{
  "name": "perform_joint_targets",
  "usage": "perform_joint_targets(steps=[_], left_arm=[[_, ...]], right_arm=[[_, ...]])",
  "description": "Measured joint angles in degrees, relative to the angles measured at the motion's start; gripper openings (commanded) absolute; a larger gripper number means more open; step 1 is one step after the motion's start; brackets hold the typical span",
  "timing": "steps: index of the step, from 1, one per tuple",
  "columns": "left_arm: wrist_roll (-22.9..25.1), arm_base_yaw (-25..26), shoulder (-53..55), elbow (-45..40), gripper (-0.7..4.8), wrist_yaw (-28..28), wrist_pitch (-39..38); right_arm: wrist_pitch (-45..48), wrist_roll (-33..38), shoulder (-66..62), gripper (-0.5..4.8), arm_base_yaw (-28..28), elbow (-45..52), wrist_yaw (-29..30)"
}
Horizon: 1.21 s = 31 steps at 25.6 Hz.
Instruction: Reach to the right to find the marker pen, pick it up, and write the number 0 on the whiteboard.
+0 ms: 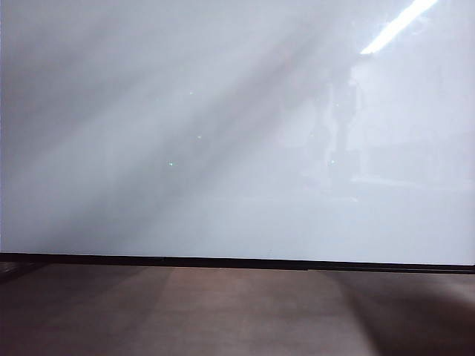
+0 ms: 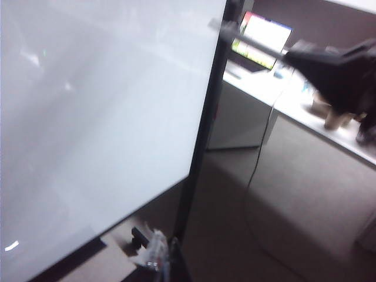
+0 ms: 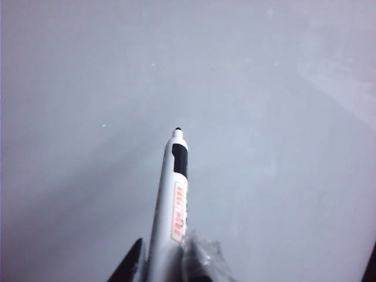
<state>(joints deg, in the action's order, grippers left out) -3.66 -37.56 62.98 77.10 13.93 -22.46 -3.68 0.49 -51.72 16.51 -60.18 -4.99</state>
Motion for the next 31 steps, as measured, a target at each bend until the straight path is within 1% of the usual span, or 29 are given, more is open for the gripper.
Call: perform_joint_targets(steps=[2, 3, 6, 9, 13, 15, 17, 21, 24, 26, 28, 29, 31], left_arm=[[0.00, 0.00, 2.36, 3.93, -0.06, -0.04, -1.27], [-0.02, 0.02, 4.02, 6.45, -0.05, -0.35, -3.06], [0.00, 0.04, 9.49, 13.22, -0.05, -2.86, -6.82], [0.28, 0.04, 12.98, 16.13, -0.05, -3.72, -8.52], [0.42, 0.04, 15.26, 16.61, -0.05, -5.86, -8.68], [0.61, 0.04, 15.76, 16.63, -0.05, -8.57, -8.68], [1.20, 0.11, 15.98, 16.65, -0.05, -10.60, -8.63], [1.75, 0.13, 16.17, 16.65, -0.05, -14.05, -8.61], [4.61, 0.24, 16.20, 16.65, -0.05, -14.19, -8.15], [6.43, 0.24, 16.20, 16.65, -0.05, -14.19, -8.11], [7.15, 0.24, 16.20, 16.65, -0.05, -14.19, -8.13], [7.30, 0.24, 16.20, 16.65, -0.05, -14.19, -8.13], [7.34, 0.24, 16.20, 16.65, -0.05, -14.19, -8.13]], right_arm=[[0.68, -1.44, -2.84, -0.05, -0.11, -2.32, 0.00], [0.92, -2.91, -4.39, -0.05, -0.09, -3.96, 0.00], [1.66, -6.21, -8.26, -0.05, -0.07, -9.05, 0.00], [1.46, -7.37, -13.70, -0.05, -0.07, -15.82, -0.04], [-2.08, -9.68, -20.33, -0.05, -0.09, -23.23, -2.34], [-3.45, -11.26, -22.56, -0.05, -0.11, -25.22, -2.95], [-4.26, -12.15, -24.39, -0.05, -0.11, -27.02, -3.61], [-4.28, -12.55, -25.59, -0.05, -0.11, -27.63, -2.80], [-3.98, -12.79, -26.43, -0.05, -0.11, -27.65, -3.06], [-4.37, -12.94, -26.71, -0.05, -0.11, -27.65, -4.59], [-4.57, -13.88, -26.75, -0.05, -0.11, -27.63, -6.51], [-4.46, -14.10, -26.73, -0.05, -0.24, -27.63, -6.51], [-3.96, -14.32, -26.67, -0.05, -0.98, -27.63, -4.15]])
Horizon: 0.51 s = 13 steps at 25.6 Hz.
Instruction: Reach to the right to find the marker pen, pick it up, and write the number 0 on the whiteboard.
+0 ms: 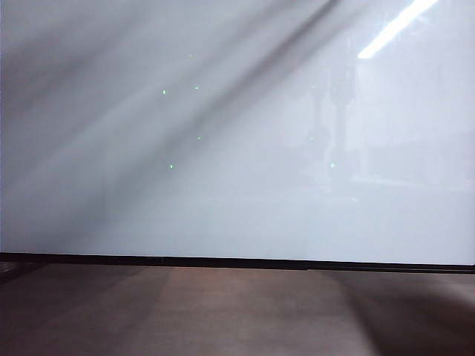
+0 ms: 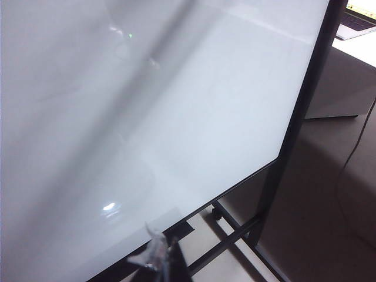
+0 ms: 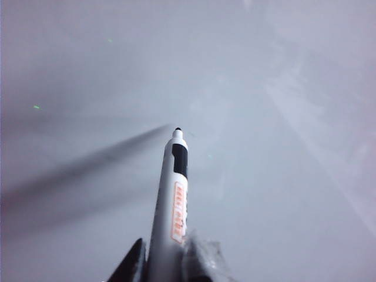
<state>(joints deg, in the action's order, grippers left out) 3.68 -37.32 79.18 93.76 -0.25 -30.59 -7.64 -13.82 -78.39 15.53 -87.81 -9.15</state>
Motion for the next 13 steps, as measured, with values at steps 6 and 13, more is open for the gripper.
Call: perform_joint_targets(steps=[6, 13], left_arm=[[0.17, 0.00, 0.02, 0.00, -0.05, 0.00, 0.07], [0.17, 0.02, 0.02, 0.00, -0.05, -0.02, 0.11]], right_arm=[[2.21, -0.33, -0.76, -0.05, -0.55, -0.02, 3.43], [2.23, -2.91, -2.43, -0.05, -0.55, 0.00, 3.58]])
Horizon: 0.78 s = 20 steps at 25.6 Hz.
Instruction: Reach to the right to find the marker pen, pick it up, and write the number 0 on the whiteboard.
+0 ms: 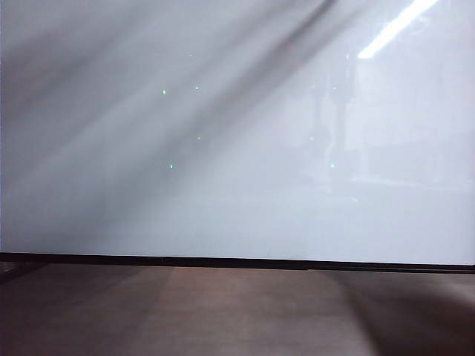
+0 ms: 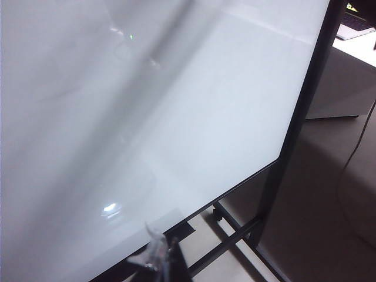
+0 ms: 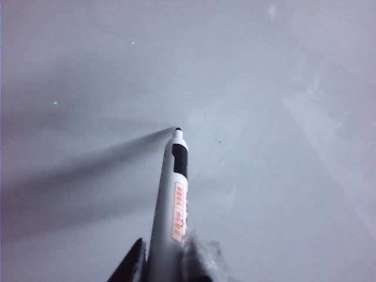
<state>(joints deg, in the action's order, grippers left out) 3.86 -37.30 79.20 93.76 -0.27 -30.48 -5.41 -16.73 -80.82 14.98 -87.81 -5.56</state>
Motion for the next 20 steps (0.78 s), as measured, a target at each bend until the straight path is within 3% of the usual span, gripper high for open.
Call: perform_joint_targets(steps=[20], left_arm=[[0.00, -0.02, 0.00, 0.00, -0.05, 0.02, 0.24]], right_arm=[[2.45, -1.33, -1.64, -0.05, -0.94, -0.02, -1.53]])
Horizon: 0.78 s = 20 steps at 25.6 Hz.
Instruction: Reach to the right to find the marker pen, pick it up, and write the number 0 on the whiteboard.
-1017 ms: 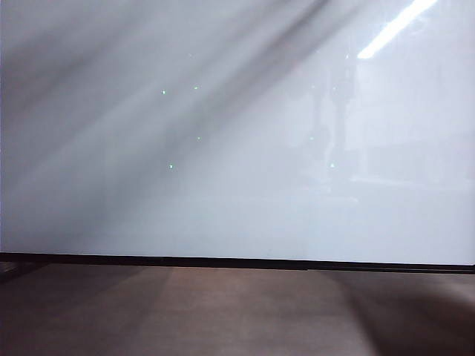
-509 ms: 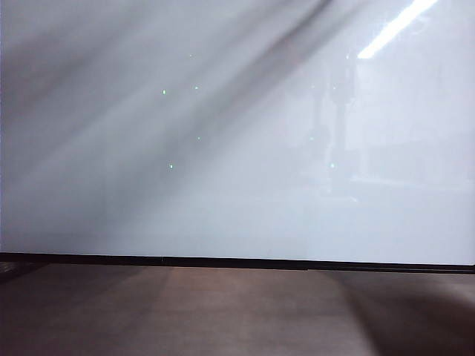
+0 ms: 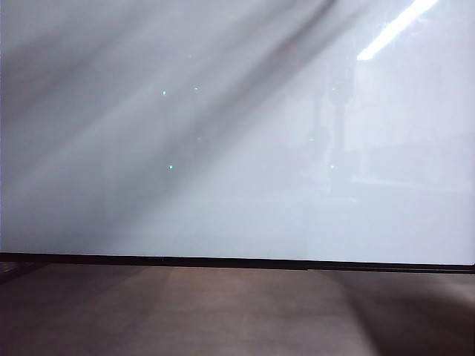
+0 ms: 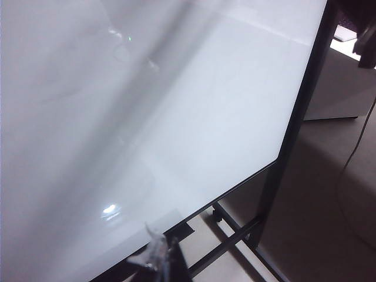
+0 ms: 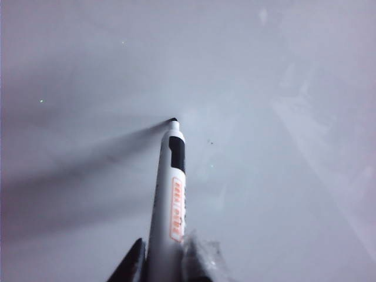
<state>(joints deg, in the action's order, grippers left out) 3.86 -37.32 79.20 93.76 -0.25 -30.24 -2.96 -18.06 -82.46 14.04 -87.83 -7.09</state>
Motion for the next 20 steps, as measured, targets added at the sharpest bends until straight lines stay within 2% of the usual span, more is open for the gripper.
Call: perform_joint_targets(steps=[17, 20], left_arm=[[0.00, 0.00, 0.00, 0.02, -0.05, 0.02, -0.46], [0.00, 0.00, 0.00, 0.02, -0.06, 0.02, -0.46]], right_arm=[[-3.45, 0.13, 1.77, -0.05, -3.06, 0.00, -3.80], [-4.26, 0.24, 2.43, -0.05, -3.17, 0.02, -1.18]])
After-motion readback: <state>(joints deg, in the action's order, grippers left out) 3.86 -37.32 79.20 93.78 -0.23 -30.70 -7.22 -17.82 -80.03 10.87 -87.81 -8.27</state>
